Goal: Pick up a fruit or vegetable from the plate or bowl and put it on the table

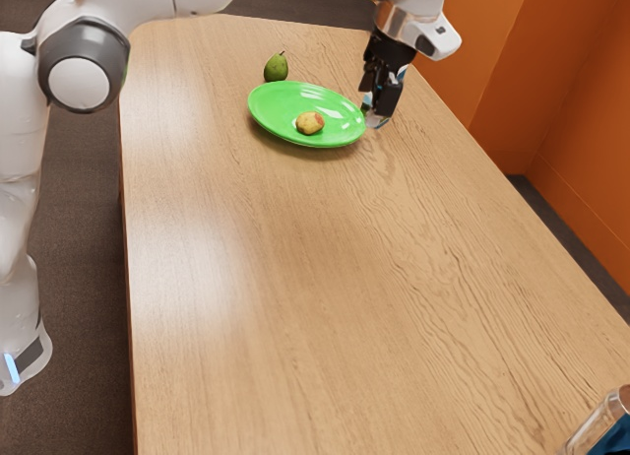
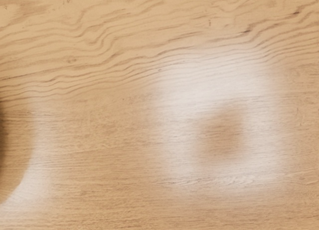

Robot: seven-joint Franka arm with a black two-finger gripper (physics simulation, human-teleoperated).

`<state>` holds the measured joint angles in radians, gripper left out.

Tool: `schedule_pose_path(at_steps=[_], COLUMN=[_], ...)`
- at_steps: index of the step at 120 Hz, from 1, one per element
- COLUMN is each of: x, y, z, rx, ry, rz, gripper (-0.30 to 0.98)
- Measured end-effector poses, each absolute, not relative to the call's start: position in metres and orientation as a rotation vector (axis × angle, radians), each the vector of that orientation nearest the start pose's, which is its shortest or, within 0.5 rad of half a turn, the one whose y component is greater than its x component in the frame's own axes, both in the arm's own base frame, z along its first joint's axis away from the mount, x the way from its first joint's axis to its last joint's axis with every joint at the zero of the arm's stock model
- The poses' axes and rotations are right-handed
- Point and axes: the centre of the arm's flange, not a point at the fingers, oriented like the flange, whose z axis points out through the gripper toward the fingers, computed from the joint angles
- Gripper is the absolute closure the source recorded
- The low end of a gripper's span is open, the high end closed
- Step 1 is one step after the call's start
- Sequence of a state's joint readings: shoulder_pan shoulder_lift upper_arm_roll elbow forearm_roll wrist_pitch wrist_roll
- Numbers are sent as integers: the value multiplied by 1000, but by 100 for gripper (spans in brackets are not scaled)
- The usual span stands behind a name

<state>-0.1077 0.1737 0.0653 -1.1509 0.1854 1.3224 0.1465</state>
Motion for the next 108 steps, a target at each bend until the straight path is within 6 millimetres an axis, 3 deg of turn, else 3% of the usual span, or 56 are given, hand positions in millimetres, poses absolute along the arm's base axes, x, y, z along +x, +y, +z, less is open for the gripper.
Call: schedule_pose_path(at_steps=[17,24,34,41,49,58,71,88,108], x=[576,579,577,559,541,543,579,613,627], y=[-10,-3,42,95,161,216,238,290,344], z=[697,686,648,616,602,581,555,563,537], rx=[-2955,-2974,-3020,-3072,-3112,-3142,-3180,-3190,-3202], ry=[217,195,82,-58,-246,-395,-442,-502,-444], rz=[21,55,152,208,185,147,72,-62,-22], gripper=[0,0,0,0,0,0,0,0,0])
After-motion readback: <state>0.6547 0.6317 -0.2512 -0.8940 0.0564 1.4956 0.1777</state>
